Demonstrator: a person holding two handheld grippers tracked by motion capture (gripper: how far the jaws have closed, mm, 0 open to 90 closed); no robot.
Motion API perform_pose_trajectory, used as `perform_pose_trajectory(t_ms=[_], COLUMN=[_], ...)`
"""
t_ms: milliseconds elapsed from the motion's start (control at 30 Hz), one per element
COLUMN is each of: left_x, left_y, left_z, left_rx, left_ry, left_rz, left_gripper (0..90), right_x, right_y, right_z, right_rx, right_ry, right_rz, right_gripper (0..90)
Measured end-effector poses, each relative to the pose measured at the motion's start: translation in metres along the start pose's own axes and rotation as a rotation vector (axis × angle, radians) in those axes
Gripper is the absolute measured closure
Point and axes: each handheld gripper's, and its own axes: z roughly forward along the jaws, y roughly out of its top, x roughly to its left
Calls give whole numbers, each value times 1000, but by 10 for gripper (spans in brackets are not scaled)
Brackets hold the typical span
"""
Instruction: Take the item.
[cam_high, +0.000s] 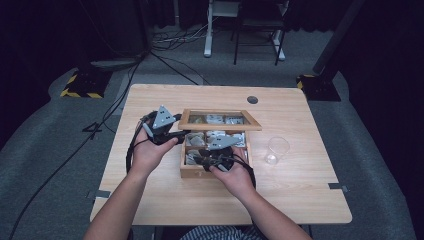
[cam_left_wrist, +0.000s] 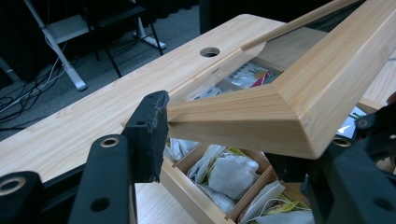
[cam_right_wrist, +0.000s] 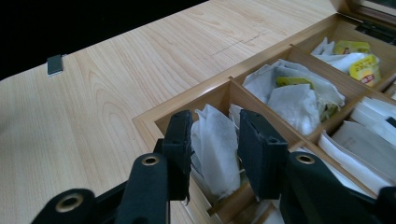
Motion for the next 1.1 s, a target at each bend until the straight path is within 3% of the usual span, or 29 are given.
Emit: perform_pose_trajectory(t_ms=[333,433,733,967,1100], left_x=[0,0,0,0,0], left_y=[0,0,0,0,0], left_z=[0,0,0,1,1], left_rx=[3,3,7,9,9], left_ry=[-1,-2,-2,-1,-1], left_rz=[4,3,7,9,9], left_gripper=[455,454,452,450,450], right_x=[3,1,-4,-5,-4], right_y=[1,1,-3,-2,-1], right_z=[18,19,25,27,25], right_rx=[47,57,79,112,101], right_ry=[-32,-42,-46,-34,-34], right_rz=[-55,-58,-43,-51,-55], right_gripper=[686,734,749,875,896])
